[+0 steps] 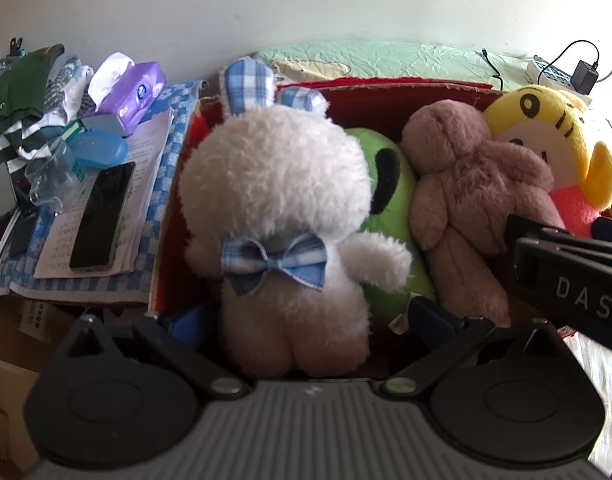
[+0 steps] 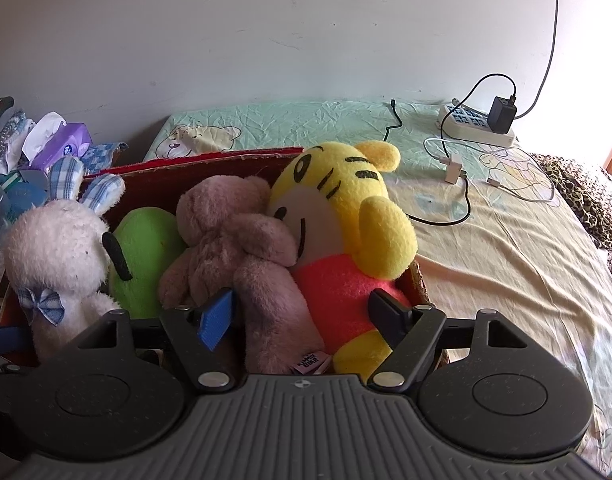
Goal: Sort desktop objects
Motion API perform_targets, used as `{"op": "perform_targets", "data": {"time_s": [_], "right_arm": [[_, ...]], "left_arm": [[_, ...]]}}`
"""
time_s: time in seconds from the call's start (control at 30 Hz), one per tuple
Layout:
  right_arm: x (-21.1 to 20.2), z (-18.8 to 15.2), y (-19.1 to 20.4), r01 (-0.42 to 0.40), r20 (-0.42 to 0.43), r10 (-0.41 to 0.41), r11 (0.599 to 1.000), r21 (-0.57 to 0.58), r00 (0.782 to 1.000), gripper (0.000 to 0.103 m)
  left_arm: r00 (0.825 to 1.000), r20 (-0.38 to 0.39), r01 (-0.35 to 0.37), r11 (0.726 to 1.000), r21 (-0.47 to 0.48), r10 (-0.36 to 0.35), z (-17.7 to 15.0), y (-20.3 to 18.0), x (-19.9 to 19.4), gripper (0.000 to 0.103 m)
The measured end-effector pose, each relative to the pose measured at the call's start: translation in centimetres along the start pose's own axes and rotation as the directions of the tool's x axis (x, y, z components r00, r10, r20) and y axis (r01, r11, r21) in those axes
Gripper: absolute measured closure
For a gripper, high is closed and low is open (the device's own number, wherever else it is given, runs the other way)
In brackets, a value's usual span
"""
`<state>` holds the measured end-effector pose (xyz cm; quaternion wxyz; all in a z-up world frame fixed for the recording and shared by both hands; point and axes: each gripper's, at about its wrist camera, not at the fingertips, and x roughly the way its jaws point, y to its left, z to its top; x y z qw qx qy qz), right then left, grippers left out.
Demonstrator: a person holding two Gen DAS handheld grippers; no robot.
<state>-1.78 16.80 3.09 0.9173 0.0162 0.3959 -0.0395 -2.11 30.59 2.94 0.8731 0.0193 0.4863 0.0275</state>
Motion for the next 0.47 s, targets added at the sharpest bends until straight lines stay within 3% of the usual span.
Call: {"op": "perform_targets", "data": {"time_s": [0.3, 0.47], "right_arm": [[-0.18, -0.25, -0.07, -0.016, 0.000, 0.016, 1.000, -0.026, 1.000, 0.026], [-0.08, -0.27, -0.15, -0.027, -0.002, 0.027, 0.999, -0.033, 1.000, 0.025]], "left_arm": [[0.998, 0.052, -0.020, 1.000, 0.014, 0.019, -0.26, -0.49, -0.97, 0.001], [0.999, 0.041, -0.024, 1.000, 0.001, 0.024, -0.16, -0.34, -0.79, 0.001]]}}
